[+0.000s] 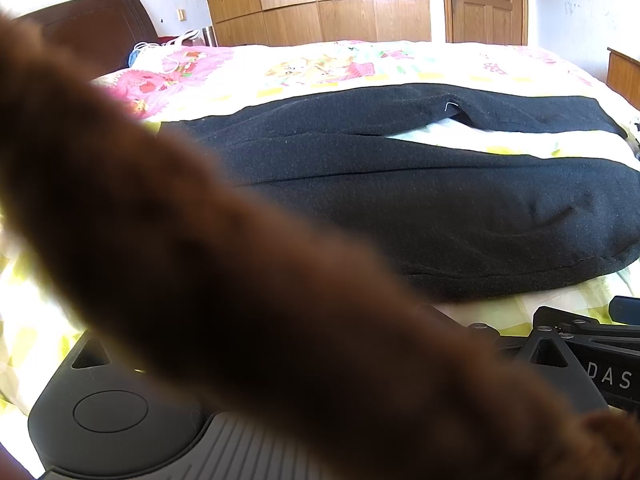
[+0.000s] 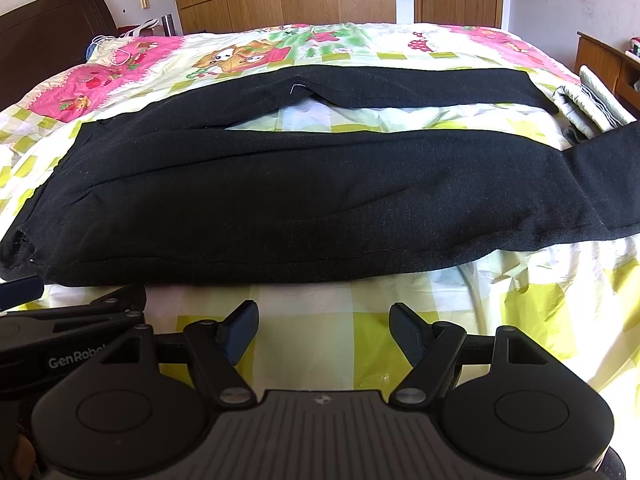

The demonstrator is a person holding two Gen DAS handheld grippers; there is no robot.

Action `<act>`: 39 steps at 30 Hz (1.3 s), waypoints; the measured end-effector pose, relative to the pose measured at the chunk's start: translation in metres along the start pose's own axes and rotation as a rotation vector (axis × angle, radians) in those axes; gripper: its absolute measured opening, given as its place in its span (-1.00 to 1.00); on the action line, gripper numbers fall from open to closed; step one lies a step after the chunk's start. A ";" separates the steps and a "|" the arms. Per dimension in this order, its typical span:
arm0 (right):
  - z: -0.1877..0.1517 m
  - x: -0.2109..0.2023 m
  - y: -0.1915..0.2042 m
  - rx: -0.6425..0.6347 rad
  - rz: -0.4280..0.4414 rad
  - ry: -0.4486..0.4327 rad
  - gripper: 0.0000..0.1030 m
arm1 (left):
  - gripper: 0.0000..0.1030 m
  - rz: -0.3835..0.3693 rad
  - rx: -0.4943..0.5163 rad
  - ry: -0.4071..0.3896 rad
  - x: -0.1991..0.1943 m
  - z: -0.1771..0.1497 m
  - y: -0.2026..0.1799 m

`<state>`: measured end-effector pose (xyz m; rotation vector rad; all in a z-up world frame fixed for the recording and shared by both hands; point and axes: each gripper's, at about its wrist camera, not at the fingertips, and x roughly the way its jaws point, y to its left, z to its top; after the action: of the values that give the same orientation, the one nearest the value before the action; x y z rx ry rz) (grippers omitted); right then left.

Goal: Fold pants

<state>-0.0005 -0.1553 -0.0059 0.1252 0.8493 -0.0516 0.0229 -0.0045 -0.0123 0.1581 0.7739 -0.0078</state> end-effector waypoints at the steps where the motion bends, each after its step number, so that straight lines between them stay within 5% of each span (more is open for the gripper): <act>1: 0.000 0.000 0.000 0.000 0.000 0.000 0.66 | 0.98 0.001 0.001 -0.001 -0.001 0.000 0.000; 23: 0.007 -0.016 0.023 -0.079 0.069 -0.051 0.66 | 0.99 0.006 0.009 -0.031 -0.012 0.012 0.022; 31: 0.023 -0.010 0.105 -0.324 0.214 -0.078 0.66 | 1.00 0.120 -0.006 -0.093 -0.017 0.019 0.103; 39: 0.022 0.021 0.210 -0.614 0.381 -0.069 0.66 | 1.00 0.199 -0.058 -0.029 0.035 0.025 0.185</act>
<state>0.0499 0.0504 0.0114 -0.2920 0.7288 0.5564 0.0769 0.1764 0.0067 0.1788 0.7263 0.2004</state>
